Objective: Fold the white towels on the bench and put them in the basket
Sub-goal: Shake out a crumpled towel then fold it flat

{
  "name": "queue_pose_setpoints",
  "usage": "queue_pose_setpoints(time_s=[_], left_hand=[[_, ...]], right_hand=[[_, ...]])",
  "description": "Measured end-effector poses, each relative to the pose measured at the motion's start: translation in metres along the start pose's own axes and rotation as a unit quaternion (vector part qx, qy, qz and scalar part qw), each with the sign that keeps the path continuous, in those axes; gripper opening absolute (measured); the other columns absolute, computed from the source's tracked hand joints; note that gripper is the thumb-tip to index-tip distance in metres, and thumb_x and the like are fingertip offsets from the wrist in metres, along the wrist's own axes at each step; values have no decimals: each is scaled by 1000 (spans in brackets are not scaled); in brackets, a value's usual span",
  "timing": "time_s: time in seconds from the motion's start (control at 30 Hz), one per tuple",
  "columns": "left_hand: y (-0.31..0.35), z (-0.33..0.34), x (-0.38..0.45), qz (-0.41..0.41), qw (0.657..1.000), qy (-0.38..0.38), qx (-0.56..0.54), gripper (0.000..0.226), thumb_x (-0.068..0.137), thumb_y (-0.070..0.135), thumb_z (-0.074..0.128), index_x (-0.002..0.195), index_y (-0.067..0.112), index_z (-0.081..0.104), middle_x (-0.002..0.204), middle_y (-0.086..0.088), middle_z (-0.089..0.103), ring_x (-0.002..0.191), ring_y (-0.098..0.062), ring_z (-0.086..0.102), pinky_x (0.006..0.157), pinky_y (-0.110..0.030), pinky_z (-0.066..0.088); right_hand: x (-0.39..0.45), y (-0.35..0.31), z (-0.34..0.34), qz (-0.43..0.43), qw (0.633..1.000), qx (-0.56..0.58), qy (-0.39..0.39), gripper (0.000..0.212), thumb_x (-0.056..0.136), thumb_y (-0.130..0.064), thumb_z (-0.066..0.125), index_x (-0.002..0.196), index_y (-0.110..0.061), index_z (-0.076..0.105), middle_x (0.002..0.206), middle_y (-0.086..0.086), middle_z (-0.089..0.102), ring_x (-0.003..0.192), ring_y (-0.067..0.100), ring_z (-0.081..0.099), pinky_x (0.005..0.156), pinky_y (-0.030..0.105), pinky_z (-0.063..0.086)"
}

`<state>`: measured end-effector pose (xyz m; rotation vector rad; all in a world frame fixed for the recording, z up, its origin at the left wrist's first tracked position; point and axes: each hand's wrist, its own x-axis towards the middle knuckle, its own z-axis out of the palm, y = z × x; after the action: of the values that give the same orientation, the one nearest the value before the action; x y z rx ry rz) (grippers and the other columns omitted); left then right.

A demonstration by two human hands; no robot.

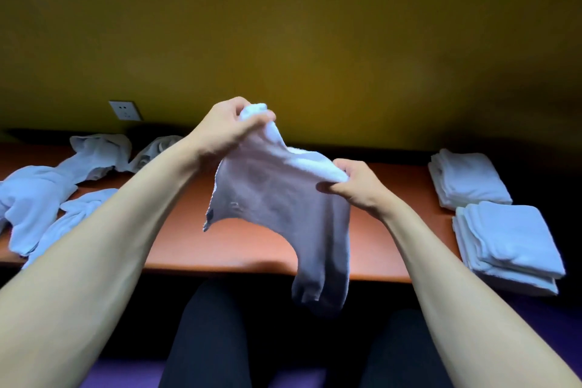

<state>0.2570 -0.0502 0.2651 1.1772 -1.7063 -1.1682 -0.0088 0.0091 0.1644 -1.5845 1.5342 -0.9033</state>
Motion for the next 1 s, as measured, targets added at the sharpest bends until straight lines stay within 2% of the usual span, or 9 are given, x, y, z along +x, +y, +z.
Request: queue_pose_setpoints(time_s=[0.1, 0.27, 0.4, 0.47, 0.53, 0.6, 0.77, 0.9, 1.0], left_hand=[[-8, -4, -5, 53, 989, -33, 137, 15, 85, 29, 80, 90, 17, 72, 81, 6, 69, 72, -6, 61, 69, -28, 50], [-28, -12, 3, 106, 980, 167, 40, 6, 90, 25, 72, 85, 21, 72, 75, 8, 66, 69, -5, 57, 68, -28, 46], [-38, -35, 2, 126, 961, 244, 35, 11, 89, 28, 69, 92, 18, 73, 81, 5, 70, 71, -4, 58, 68, -24, 46], [-39, -54, 2, 131, 953, 271, 44, 9, 90, 30, 68, 92, 22, 72, 80, 4, 69, 67, -1, 56, 65, -21, 43], [-42, -71, 0, 121, 953, 273, 50, 5, 90, 30, 70, 91, 26, 72, 77, 7, 68, 66, 3, 57, 64, -17, 43], [-49, -79, -5, 114, 956, 263, 56, 7, 89, 30, 72, 91, 25, 74, 79, 5, 71, 70, 0, 61, 68, -17, 46], [-65, -83, -24, 104, 946, 304, 39, 8, 87, 27, 74, 93, 22, 76, 86, 0, 75, 77, -3, 67, 76, -23, 52], [-71, -85, -44, 84, 933, 348, 45, 16, 83, 37, 73, 92, 24, 77, 83, 2, 76, 74, -4, 67, 78, -30, 55], [-64, -87, -59, 82, 921, 380, 33, 15, 83, 39, 72, 90, 26, 77, 78, 6, 74, 71, -3, 66, 76, -29, 55]], right_hand=[[-1, -2, -10, 8, 998, -49, -31, 37, 73, -19, 86, 63, -18, 50, 57, -15, 44, 56, 5, 36, 55, 29, 26], [-14, -3, -9, 95, 986, -61, -121, 48, 65, -43, 90, 85, -4, 73, 79, 0, 71, 73, 9, 61, 67, 29, 45], [-28, 4, -16, 128, 978, -74, -150, 39, 70, -42, 90, 72, -7, 72, 72, -4, 69, 66, 8, 61, 62, 26, 44], [-37, 14, -25, 132, 975, -104, -147, 40, 72, -42, 89, 71, -6, 71, 65, -5, 63, 61, 10, 54, 60, 28, 42], [-44, 20, -35, 126, 971, -157, -127, 48, 74, -42, 87, 65, -4, 59, 61, -4, 42, 59, 13, 35, 60, 32, 26], [-48, 20, -45, 115, 967, -206, -101, 46, 74, -37, 86, 60, -10, 52, 61, -4, 36, 58, 14, 29, 58, 33, 21], [-53, 12, -58, 107, 929, -344, -82, 27, 70, -29, 86, 85, -19, 65, 78, -3, 62, 71, 19, 56, 61, 31, 41], [-67, 12, -54, 165, 894, -414, -50, 29, 67, -38, 83, 73, -15, 66, 68, 1, 64, 67, 25, 60, 57, 31, 42], [-82, 13, -47, 204, 866, -456, -36, 32, 66, -42, 83, 75, -16, 67, 74, 3, 68, 73, 25, 65, 61, 30, 47]])
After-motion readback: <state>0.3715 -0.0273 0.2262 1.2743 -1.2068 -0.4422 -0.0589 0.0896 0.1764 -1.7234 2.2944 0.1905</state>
